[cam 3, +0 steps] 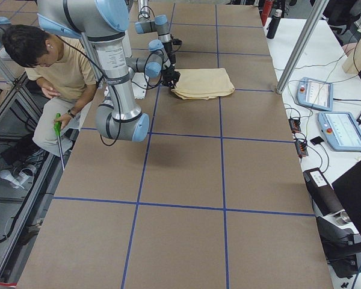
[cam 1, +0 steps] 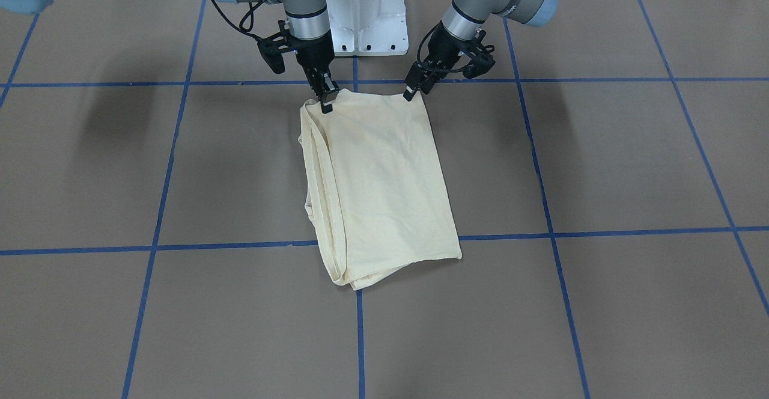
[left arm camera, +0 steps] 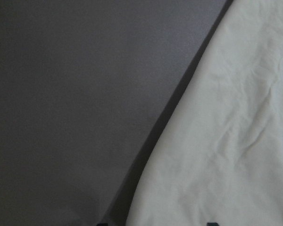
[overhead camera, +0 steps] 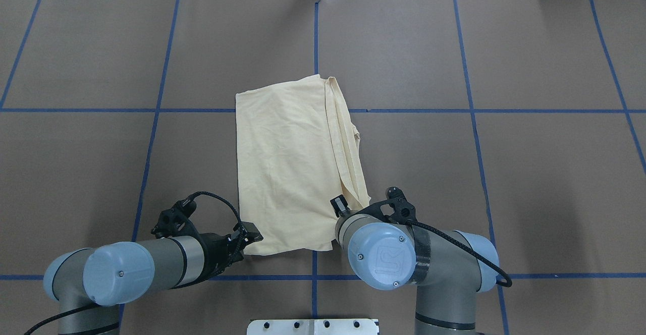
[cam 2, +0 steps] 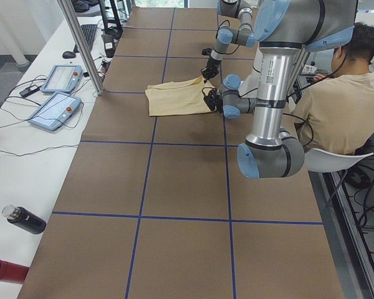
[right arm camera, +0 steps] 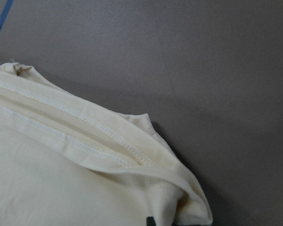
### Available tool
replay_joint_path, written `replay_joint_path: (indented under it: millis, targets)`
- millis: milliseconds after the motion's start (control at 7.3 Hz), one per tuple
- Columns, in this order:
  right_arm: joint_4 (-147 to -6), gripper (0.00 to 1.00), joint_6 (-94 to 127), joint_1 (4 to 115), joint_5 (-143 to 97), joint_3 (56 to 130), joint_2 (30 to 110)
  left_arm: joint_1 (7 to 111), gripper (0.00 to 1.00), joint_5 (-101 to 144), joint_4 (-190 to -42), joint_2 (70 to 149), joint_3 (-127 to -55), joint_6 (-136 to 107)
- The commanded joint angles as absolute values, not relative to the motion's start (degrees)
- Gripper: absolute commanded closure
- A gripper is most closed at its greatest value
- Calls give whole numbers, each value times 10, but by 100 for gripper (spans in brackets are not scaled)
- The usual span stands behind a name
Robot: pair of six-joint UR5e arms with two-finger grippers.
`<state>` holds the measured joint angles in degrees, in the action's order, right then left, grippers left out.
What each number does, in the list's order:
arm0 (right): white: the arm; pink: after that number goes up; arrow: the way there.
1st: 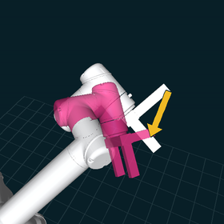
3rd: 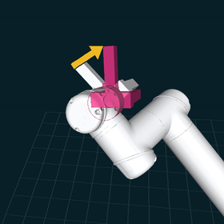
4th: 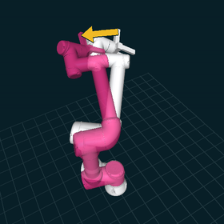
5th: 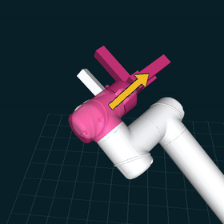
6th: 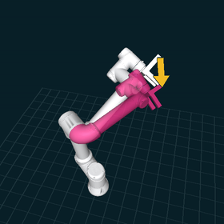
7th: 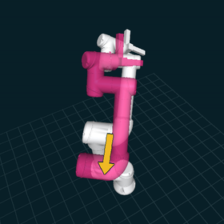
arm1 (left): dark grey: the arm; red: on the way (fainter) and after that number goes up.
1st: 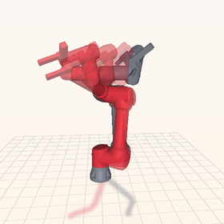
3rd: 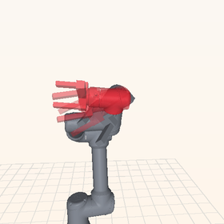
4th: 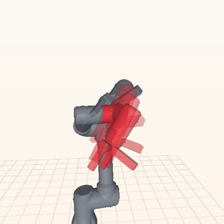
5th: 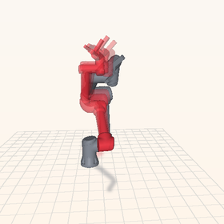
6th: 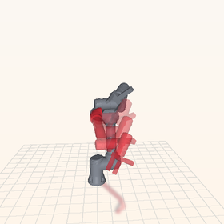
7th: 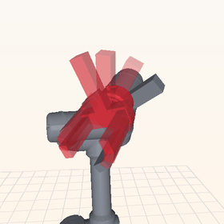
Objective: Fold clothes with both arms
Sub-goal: 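Grasp the shirt's edge nearest the robot with both grippers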
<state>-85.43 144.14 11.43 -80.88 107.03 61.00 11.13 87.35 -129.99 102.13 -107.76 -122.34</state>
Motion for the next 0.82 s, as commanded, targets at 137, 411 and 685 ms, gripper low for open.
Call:
replay_joint_path:
  millis: [137, 411, 685]
  targets:
    - [-854, 100, 1441, 114, -809, 1070, 610, 104, 45, 874, -1300, 1020, -1078, -1224]
    - [-854, 100, 1441, 114, -809, 1070, 610, 99, 55, 873, -1300, 1020, -1078, -1225]
    - [-853, 100, 1441, 114, -809, 1071, 610, 99, 84, 872, -1300, 1017, -1079, -1224]
